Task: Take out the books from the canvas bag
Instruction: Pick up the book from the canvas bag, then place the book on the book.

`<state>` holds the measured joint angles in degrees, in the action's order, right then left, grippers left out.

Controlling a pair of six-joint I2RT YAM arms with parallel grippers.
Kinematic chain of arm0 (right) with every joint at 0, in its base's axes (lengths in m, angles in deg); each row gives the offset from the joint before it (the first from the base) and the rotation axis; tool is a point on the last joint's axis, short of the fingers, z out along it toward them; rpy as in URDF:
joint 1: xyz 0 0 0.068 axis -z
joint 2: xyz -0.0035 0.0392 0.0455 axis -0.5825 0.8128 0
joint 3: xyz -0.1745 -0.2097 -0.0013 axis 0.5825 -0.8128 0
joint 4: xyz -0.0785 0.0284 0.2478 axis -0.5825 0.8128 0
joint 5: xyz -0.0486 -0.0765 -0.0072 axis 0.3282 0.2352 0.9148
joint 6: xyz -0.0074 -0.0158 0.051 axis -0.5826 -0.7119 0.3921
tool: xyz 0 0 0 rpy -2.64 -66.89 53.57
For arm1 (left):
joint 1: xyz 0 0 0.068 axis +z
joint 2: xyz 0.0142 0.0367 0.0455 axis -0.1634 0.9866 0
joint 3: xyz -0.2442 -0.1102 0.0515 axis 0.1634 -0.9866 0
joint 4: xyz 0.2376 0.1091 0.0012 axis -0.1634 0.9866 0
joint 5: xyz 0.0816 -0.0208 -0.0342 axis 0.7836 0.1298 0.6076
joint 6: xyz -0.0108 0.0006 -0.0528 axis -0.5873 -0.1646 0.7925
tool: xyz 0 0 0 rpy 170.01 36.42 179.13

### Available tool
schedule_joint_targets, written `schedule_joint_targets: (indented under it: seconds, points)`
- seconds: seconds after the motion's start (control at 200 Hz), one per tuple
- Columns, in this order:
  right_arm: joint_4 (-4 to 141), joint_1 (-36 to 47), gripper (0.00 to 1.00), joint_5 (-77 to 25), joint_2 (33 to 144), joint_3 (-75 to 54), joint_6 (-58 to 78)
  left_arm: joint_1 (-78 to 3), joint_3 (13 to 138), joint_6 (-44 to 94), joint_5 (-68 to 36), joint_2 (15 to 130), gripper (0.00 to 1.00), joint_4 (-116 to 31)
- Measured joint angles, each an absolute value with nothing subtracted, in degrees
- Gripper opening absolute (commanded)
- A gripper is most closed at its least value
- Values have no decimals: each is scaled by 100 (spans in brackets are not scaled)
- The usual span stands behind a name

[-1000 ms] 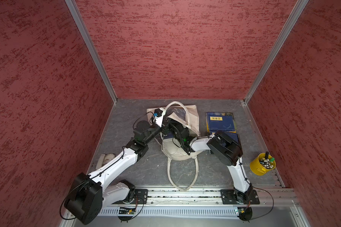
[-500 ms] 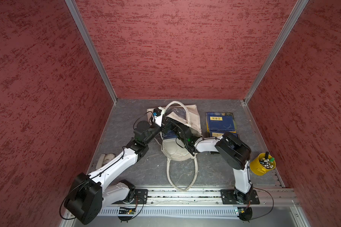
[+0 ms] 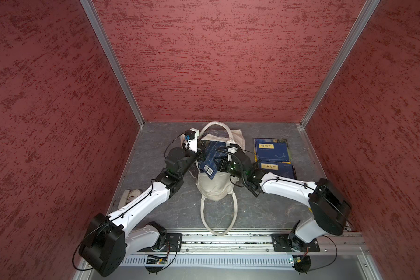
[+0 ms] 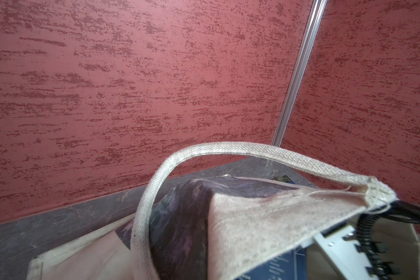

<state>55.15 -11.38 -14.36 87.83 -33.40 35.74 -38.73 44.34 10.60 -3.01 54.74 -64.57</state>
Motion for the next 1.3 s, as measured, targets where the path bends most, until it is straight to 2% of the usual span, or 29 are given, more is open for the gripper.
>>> schedule_joint_targets:
  seconds: [0.306, 0.696, 0.832, 1.062, 1.192, 1.297]
  points:
    - [6378, -1142, 0, -1864, 7273, -3537, 2136, -3877, 4543, 1226, 55, 5490, 0, -6289]
    - [6623, -1070, 0, -2420, 6104, -4234, 1438, -3838, 4617, 1366, 488, 5551, 0, -6173]
    - [6558, -928, 0, -1958, 5367, -4595, 1552, -3831, 4657, 1420, 530, 5566, 0, -6058]
    - [5950, -517, 0, -153, 4268, -4975, 2265, -3770, 4703, 1453, 576, 5590, 0, -5988]
    - [5876, 97, 0, 577, 3971, -5242, 2800, -3763, 4705, 1453, 648, 5590, 0, -5977]
    - [5871, 676, 0, 627, 4132, -5343, 3266, -3766, 4713, 1453, 661, 5592, 0, -5961]
